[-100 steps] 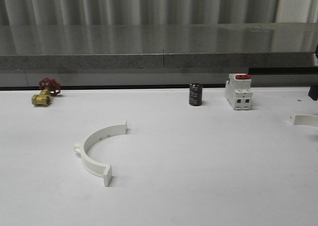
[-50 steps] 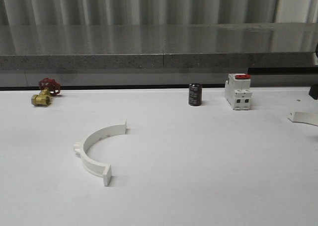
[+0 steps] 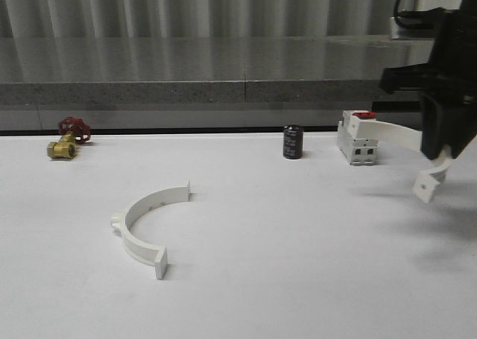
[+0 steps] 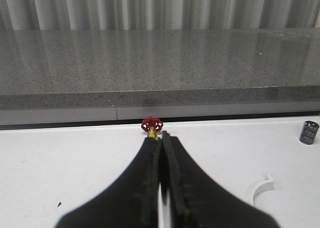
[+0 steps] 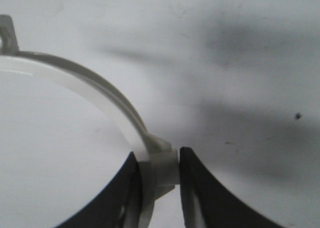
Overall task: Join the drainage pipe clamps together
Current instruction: 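Grasp the second white clamp half with the right gripper and lift, then carry the clamp half toward the first half and lower it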
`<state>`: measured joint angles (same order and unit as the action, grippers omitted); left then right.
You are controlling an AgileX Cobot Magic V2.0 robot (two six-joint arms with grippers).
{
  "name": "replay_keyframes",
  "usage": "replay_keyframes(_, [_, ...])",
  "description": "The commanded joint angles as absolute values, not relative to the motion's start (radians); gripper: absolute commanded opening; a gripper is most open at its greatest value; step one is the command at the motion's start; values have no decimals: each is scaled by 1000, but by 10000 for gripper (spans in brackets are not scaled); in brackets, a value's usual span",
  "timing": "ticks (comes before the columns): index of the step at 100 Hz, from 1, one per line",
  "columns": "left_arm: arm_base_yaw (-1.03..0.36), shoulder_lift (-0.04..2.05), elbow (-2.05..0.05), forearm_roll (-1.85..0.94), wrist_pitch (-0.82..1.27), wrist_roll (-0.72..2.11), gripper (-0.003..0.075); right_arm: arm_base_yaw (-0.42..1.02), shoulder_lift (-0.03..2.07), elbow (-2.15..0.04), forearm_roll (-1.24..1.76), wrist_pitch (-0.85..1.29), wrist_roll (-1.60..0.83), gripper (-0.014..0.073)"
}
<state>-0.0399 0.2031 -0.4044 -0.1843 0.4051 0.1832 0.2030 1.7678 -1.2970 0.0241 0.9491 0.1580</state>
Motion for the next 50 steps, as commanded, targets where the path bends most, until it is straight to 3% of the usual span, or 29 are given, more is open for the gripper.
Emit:
replay_keyframes(1, [-39, 214, -430, -201, 322, 181, -21, 259, 1713, -1325, 25, 957, 279, 69])
replay_keyframes(23, [-39, 214, -430, -201, 322, 181, -21, 442, 1720, -1325, 23, 919, 487, 71])
replay_keyframes(50, [-39, 214, -430, -201, 322, 181, -21, 560, 1771, -1333, 8, 853, 593, 71])
